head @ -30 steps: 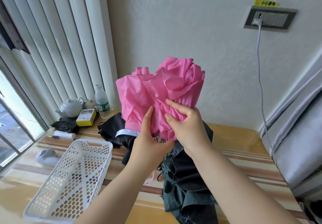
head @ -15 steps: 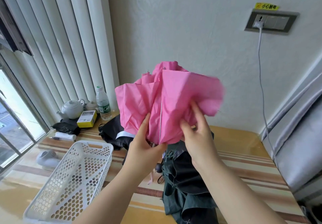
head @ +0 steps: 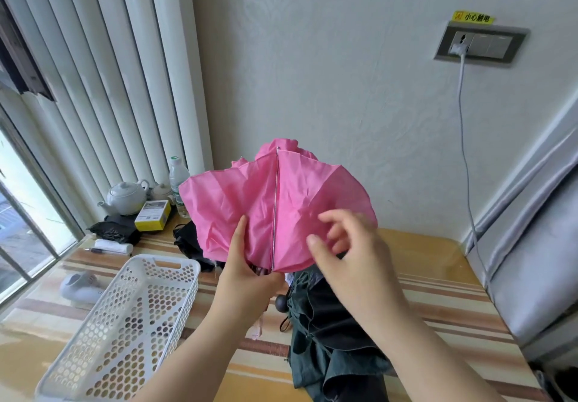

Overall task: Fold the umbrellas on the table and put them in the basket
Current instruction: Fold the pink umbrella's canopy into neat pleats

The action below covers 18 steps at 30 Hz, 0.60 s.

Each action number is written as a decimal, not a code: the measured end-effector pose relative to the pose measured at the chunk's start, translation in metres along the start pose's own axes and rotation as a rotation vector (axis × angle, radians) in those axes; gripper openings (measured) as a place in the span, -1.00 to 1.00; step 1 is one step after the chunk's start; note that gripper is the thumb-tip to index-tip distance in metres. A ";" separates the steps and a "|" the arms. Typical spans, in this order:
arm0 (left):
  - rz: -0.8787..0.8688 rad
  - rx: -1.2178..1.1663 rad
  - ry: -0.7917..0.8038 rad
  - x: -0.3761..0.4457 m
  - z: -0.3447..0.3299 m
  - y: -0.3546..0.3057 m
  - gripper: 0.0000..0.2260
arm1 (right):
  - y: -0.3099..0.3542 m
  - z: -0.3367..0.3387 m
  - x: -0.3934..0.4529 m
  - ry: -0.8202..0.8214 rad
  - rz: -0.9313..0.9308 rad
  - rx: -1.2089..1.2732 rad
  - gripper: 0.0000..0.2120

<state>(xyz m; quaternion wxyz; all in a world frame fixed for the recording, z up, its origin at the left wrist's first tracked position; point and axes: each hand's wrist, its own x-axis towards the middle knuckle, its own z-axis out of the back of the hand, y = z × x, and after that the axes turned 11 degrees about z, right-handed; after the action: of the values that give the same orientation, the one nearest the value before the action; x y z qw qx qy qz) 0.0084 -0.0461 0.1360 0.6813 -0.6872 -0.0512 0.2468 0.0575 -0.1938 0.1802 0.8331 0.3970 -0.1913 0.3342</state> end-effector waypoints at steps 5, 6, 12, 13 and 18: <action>0.018 -0.085 0.085 0.000 0.000 -0.002 -0.15 | -0.008 -0.026 0.004 0.259 -0.089 0.139 -0.62; 0.023 -0.096 0.100 0.002 0.001 -0.001 -0.16 | -0.009 -0.029 0.004 0.244 -0.092 0.175 -0.68; 0.021 -0.198 0.201 0.008 0.008 0.002 -0.37 | -0.013 -0.035 0.006 0.266 -0.078 0.258 -0.69; 0.019 -0.213 0.208 0.008 0.008 0.003 -0.38 | -0.013 -0.034 0.006 0.283 -0.077 0.265 -0.68; -0.004 -0.233 0.220 0.006 0.007 0.002 -0.35 | -0.016 -0.032 0.004 0.181 -0.040 0.245 -0.62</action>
<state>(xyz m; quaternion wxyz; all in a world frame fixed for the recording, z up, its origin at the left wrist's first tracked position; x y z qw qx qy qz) 0.0105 -0.0376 0.1327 0.5989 -0.7844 -0.0059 0.1611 0.0729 -0.1746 0.1546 0.7990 0.4676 -0.0654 0.3725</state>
